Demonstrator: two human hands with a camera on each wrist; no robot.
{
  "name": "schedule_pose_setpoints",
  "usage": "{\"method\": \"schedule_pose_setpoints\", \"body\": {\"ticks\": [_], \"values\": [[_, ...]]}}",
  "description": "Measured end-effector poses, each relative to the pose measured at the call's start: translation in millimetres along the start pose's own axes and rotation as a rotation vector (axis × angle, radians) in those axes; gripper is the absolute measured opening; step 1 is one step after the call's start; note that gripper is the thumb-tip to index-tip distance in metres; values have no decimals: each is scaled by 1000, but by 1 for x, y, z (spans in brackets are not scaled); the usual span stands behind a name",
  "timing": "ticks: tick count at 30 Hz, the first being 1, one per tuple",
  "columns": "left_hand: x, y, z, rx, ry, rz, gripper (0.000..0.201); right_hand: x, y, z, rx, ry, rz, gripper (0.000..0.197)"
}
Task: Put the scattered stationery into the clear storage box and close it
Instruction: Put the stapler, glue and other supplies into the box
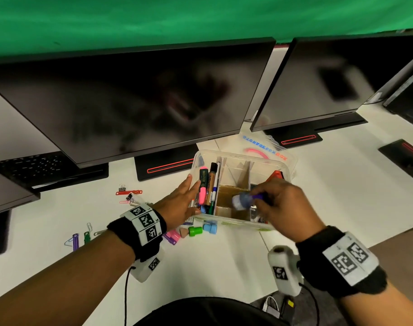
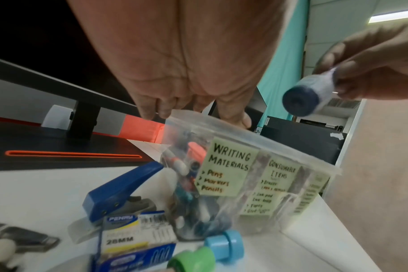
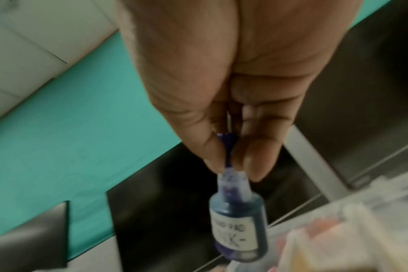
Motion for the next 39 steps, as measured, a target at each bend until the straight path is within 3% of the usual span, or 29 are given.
{"method": "schedule_pose_setpoints", "body": {"ticks": [3,9,13,22,25,27,29,30,33,36,39], "values": [[-8,0,-6,-15,-122,8,65,6,-9,29,-195,111,43,10],[-10,-1,-10,-9,-137,-1,61,-43,-28,66,-420,252,-311,18],[-11,-3,-10,3,-140,-2,61,-67,-47,80,-444,436,-449,25],[-12,-4,-12,-24,-113,38,62,-78,-68,88,-496,438,-517,63],[-8,-2,-17,-52,-20,44,65,-74,-65,83,-514,420,-499,54],[0,1,-28,-60,222,161,67,-63,-61,77,-546,362,-471,33],[8,4,-49,19,322,334,66,-52,-53,70,-526,293,-374,14],[10,5,-60,83,279,379,62,-48,-47,65,-490,248,-304,16],[3,-1,-84,192,38,283,44,-50,-23,51,-315,93,-142,15],[-12,-11,-84,189,-28,171,38,-68,1,51,-153,77,-167,19],[-21,-22,-74,170,-94,138,39,-73,8,58,-104,105,-166,18]]}}
Point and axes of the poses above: each hand's wrist, its own y-axis away from the middle knuckle, its own x-axis out of the back of the hand, z = x × y, the point moved 2 cm from there along -y, towards the middle knuckle, and after that the axes turned 10 degrees about -z, right-handed, at the moved point
